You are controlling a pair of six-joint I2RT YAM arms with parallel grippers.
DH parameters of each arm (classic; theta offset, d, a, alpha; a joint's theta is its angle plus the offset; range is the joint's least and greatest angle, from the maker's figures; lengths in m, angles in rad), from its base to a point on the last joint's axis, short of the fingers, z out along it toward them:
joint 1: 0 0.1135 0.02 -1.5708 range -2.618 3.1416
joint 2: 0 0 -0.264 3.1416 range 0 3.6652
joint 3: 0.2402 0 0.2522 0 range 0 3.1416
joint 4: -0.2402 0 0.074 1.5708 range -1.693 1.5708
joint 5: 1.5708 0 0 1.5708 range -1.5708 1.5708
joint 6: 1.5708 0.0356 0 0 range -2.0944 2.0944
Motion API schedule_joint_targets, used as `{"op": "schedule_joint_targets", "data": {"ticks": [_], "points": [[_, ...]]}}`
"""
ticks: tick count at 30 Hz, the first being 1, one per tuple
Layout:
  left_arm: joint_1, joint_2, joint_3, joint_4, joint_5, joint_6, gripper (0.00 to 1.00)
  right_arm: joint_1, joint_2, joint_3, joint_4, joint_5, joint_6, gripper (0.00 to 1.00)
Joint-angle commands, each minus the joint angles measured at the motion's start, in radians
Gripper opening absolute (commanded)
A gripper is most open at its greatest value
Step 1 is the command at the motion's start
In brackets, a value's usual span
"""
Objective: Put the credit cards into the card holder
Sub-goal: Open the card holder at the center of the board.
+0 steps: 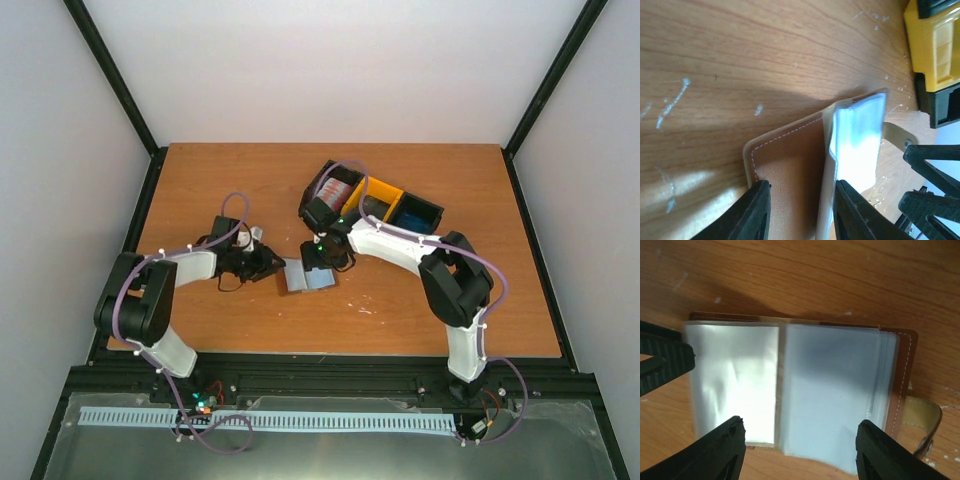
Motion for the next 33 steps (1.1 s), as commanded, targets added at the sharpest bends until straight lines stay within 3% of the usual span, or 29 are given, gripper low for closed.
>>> {"op": "schedule_joint_targets", "data": {"ticks": [1, 10, 16, 25, 33], "points": [[-0.004, -0.082, 0.05, -0.053, -0.026, 0.041, 0.39, 0.005, -0.083, 0.028, -0.007, -0.009, -0.031, 0.61], [-0.004, -0.022, 0.106, -0.065, 0.072, 0.079, 0.41, 0.002, -0.07, 0.071, -0.022, -0.037, -0.158, 0.59], [-0.004, -0.032, 0.127, -0.067, 0.062, 0.071, 0.4, 0.003, -0.003, 0.065, -0.012, -0.093, -0.216, 0.43], [-0.004, -0.071, 0.127, -0.095, 0.09, 0.058, 0.33, 0.003, 0.088, 0.051, 0.094, -0.298, -0.241, 0.32], [-0.01, -0.108, 0.034, 0.059, 0.173, -0.029, 0.23, 0.003, 0.165, 0.047, 0.1, -0.24, -0.189, 0.21]]}}
